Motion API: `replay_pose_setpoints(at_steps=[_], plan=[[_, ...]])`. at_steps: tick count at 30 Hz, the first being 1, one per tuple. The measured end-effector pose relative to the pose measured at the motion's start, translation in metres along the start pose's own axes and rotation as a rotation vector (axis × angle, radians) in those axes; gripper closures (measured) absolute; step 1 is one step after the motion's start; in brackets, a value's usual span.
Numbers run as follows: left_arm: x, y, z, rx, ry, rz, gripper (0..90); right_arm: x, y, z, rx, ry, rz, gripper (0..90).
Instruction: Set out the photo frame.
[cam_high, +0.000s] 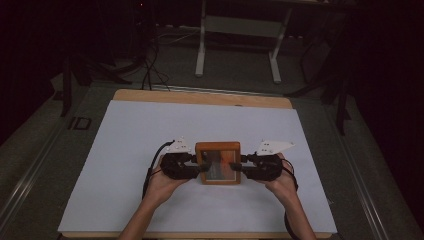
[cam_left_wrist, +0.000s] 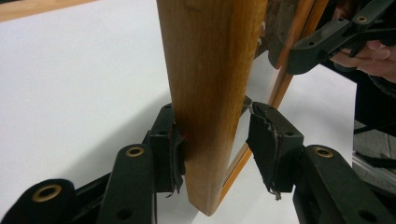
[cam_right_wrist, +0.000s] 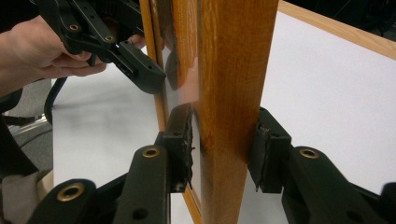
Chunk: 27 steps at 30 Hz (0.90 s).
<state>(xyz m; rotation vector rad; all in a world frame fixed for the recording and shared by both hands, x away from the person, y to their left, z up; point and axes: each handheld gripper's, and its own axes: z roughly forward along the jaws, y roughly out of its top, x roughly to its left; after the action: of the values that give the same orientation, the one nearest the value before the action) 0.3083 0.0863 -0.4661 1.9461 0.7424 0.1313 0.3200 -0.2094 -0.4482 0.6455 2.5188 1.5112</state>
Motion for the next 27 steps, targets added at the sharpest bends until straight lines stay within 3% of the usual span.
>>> replay_pose_setpoints(at_steps=[13, 19, 27], plan=[[0.011, -0.005, -0.011, 0.008, 0.039, -0.023, 56.6, 0.002, -0.003, 0.026, -0.038, -0.017, 0.041, 60.9], [0.015, -0.006, -0.009, 0.007, 0.068, -0.030, 55.8, 0.001, -0.008, 0.034, -0.054, -0.027, 0.076, 59.9], [0.022, -0.008, -0.004, 0.003, 0.071, -0.039, 55.0, -0.004, -0.013, 0.041, -0.066, -0.041, 0.110, 59.7]])
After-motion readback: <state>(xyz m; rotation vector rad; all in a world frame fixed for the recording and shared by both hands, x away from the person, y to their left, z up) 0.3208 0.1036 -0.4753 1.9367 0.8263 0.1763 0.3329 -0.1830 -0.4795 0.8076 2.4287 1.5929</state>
